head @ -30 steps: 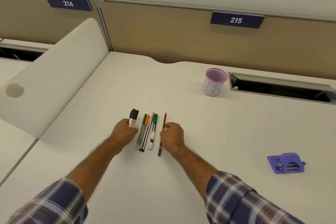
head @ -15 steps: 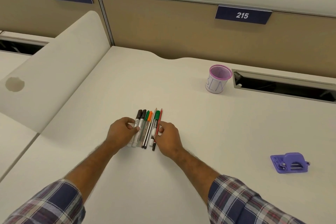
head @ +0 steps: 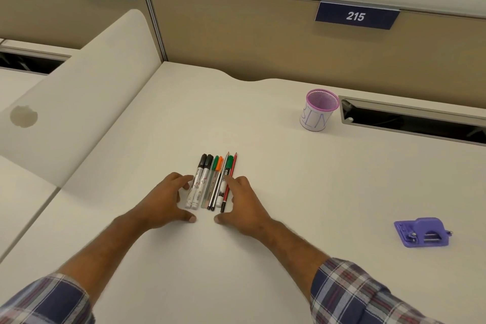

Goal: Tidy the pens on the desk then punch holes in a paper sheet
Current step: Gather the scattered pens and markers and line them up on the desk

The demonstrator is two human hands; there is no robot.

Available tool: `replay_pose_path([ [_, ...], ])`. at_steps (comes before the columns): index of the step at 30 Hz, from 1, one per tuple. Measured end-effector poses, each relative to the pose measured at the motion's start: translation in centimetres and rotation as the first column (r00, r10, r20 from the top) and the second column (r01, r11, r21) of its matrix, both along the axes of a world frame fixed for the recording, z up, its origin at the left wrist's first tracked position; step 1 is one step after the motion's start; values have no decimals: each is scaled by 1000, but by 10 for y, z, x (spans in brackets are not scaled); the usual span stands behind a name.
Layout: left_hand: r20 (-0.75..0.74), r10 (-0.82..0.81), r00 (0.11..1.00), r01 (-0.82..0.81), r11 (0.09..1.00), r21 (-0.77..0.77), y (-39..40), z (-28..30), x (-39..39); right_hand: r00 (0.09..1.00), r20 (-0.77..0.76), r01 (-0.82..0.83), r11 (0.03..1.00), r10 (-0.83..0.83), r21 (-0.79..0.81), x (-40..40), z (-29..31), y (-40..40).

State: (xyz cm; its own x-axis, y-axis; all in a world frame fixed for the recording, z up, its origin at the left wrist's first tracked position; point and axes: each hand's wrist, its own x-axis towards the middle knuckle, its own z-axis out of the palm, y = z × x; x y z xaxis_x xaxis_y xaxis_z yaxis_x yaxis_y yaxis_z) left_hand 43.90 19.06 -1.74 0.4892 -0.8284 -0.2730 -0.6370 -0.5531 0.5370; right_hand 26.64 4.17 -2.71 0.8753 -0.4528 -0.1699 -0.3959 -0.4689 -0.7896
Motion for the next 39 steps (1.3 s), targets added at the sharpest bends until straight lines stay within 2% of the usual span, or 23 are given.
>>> replay_pose_path([
  [10,31,13,999,-10,996,-92,-10,0,5,988,88,132,987,-124,-90,15,-6,9],
  [19,32,10,999,-6,992,-123,-10,-3,4,999,28,-30,941,41,-337,2,-11,3],
  [26,20,12,1000,-9,990,-140,-11,-4,5,997,38,-47,938,64,-344,3,-9,3],
  [39,28,21,999,-17,991,-133,-13,-6,9,998,66,44,937,-22,-346,8,-12,4],
])
